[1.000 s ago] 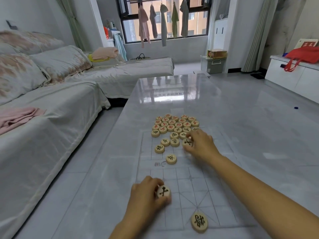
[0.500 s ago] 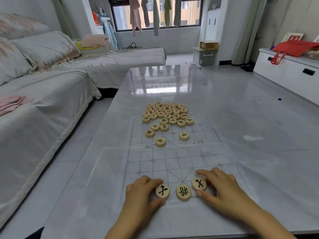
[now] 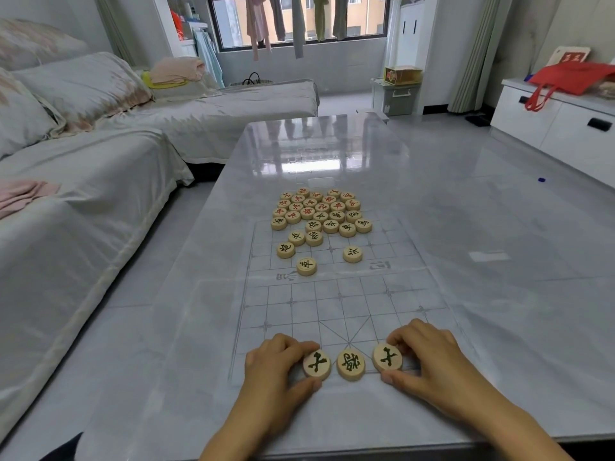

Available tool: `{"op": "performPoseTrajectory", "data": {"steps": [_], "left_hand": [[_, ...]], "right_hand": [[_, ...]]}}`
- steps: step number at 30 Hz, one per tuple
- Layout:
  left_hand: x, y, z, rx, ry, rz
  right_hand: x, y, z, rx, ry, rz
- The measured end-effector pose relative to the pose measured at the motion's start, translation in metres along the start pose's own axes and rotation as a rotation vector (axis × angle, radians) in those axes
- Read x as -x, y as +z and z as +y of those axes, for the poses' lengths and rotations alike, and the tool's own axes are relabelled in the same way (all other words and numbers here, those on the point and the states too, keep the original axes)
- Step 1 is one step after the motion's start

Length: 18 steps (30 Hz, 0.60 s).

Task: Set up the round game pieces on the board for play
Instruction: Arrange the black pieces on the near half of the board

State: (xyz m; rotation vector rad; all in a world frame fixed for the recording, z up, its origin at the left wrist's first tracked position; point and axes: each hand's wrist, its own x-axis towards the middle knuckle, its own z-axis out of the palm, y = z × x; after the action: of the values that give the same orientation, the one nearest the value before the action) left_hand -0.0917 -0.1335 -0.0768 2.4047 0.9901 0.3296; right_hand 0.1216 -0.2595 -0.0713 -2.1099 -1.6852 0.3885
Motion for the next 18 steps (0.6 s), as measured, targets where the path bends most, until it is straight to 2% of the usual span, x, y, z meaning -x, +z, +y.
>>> {"op": "performPoseTrajectory", "data": {"steps": [18], "left_hand": [[0.0006, 0.0080, 0.0081, 0.019, 0.022, 0.014]], "right_hand": [[0.0028, 0.0009, -0.0023, -0.032, -0.036, -0.010]]}}
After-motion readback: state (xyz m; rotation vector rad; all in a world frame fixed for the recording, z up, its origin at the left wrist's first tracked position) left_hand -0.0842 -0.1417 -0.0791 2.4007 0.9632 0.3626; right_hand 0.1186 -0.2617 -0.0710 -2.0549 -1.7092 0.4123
